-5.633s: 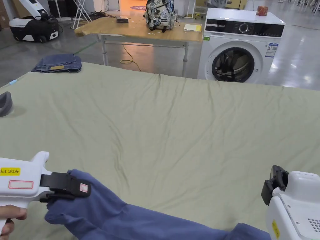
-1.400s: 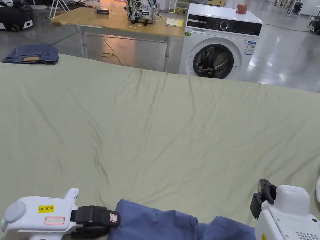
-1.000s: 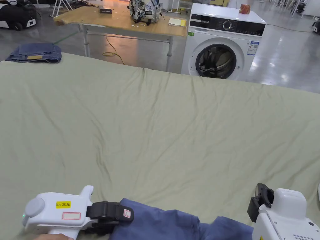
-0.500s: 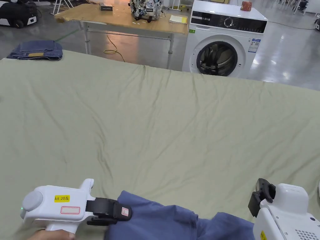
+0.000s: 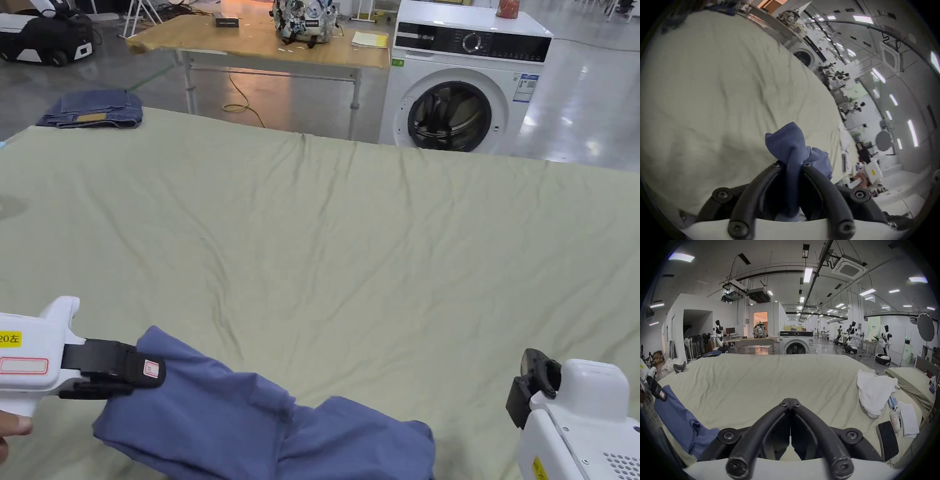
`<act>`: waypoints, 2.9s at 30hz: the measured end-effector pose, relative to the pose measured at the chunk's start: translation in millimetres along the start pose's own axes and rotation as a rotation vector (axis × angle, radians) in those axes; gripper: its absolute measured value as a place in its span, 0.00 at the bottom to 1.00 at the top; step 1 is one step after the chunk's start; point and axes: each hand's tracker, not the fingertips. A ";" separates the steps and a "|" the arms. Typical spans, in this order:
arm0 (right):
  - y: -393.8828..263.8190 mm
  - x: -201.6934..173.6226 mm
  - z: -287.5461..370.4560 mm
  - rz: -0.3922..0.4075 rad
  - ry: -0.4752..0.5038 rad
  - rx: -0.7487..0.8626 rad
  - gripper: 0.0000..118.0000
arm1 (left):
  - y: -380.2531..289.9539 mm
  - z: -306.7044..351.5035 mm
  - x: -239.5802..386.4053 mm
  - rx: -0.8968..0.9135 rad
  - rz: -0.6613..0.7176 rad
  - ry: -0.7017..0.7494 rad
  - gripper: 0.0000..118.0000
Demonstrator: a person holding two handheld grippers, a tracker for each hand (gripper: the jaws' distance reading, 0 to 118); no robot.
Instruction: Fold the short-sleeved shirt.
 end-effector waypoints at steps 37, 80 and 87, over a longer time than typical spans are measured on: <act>-15.4 23.2 4.0 -0.020 -0.040 -0.051 0.00 | -91.2 -283.6 176.1 -0.357 -0.093 -0.013 0.08; 10.1 4.6 3.8 -0.029 -0.039 0.059 0.00 | -70.1 -160.4 165.6 0.272 -0.456 0.063 0.00; 35.4 -22.0 0.4 -0.015 -0.023 0.165 0.00 | -79.9 -96.0 173.9 0.768 -0.659 0.367 0.00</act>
